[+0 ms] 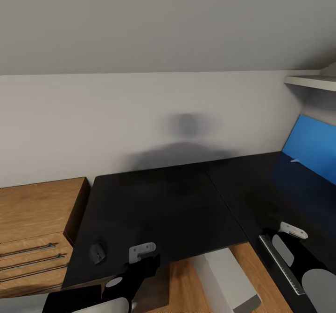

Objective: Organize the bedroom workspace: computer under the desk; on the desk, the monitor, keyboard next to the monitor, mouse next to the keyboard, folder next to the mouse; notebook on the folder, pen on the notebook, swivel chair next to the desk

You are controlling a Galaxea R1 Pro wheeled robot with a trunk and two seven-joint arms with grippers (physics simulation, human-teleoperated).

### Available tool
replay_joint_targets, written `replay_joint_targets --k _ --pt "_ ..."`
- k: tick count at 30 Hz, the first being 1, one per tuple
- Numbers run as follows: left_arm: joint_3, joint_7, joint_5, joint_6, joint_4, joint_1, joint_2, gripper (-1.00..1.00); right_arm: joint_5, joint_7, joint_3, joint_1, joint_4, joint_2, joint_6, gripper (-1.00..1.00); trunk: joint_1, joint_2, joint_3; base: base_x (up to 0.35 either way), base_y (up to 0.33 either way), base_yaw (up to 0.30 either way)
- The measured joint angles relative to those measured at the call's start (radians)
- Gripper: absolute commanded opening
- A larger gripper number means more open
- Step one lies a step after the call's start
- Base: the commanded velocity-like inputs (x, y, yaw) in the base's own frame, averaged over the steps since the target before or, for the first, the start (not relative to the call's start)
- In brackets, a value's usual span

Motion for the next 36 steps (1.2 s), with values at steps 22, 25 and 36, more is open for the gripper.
replay_joint_targets --k 22,25,36 --pt "-0.001 0.000 0.001 0.002 0.000 0.000 0.000 1.00 0.001 0.004 0.002 0.000 -0.003 0.000 0.004 1.00 0.000 0.000 0.000 -0.058 0.039 0.000" --pt "-0.002 0.000 0.001 0.001 0.001 0.000 0.000 1.00 0.000 0.005 0.002 0.000 -0.005 0.000 0.006 1.00 0.000 0.000 0.000 -0.075 0.005 0.000" --pt "-0.002 0.000 0.001 0.003 0.001 0.000 -0.001 1.00 0.002 0.004 0.002 0.000 -0.003 0.001 0.004 1.00 0.000 0.000 0.000 -0.102 0.059 0.000"
